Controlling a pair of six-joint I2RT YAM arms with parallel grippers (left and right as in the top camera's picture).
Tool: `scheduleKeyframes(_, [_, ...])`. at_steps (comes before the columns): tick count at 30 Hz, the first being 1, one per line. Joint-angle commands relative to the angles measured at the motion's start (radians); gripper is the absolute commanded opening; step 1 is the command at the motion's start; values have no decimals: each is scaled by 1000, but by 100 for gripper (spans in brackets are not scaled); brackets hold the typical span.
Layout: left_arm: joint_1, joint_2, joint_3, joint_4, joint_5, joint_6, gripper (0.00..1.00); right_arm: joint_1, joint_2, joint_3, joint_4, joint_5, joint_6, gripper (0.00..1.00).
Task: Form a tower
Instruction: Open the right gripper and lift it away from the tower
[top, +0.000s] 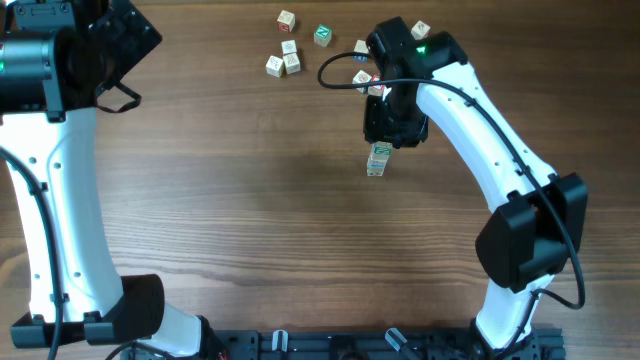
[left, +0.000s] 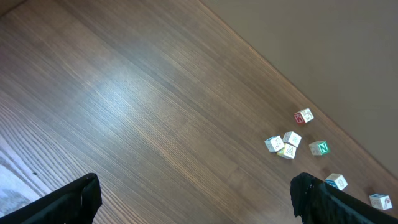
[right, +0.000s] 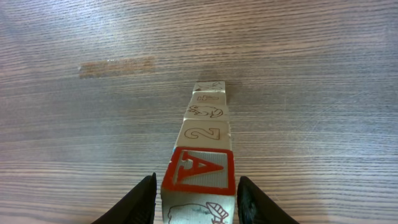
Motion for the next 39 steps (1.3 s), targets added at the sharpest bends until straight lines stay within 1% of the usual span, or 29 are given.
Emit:
scheduleKeyframes(1, [5,-18,10,2,-16,-14,100,6,19,10,0,-17,6,47])
scheduleKeyframes(4, [5,-18,10,2,-16,-14,100,6,19,10,-1,-16,13,55])
scheduleKeyframes(6, [5,-18,10,2,-16,-14,100,6,19,10,-1,-16,40,57])
scheduleKeyframes(8, [5,-18,10,2,-16,-14,100,6,19,10,-2,-16,60,61])
scheduleKeyframes(9, [5,-18,10,2,-16,-14,100,6,19,10,-1,-16,61,68])
scheduleKeyframes(12, [5,-18,10,2,-16,-13,100,6,19,10,0,-16,60,76])
scheduleKeyframes(14, [5,-18,10,2,-16,-14,100,6,19,10,2,-16,59,86])
scheduleKeyframes(18, [5,-18,10,2,-16,-14,100,6,19,10,7,-16,60,99])
scheduleKeyframes(24, [5,-18,10,2,-16,-14,100,6,-4,29,64,-11,60,100])
scheduleKeyframes(29, [5,-18,10,2,-16,-14,100,6,-129,75,61,101,72,100])
scheduleKeyframes(34, [5,-18,10,2,-16,-14,100,4,-251,75,-32,257,199,100])
scheduleKeyframes(37, [5,-18,10,2,-16,-14,100,-44,-266,75,-113,264,289,100])
scheduleKeyframes(39, [5,-18,10,2,-16,-14,100,-92,-266,74,-155,260,320,100])
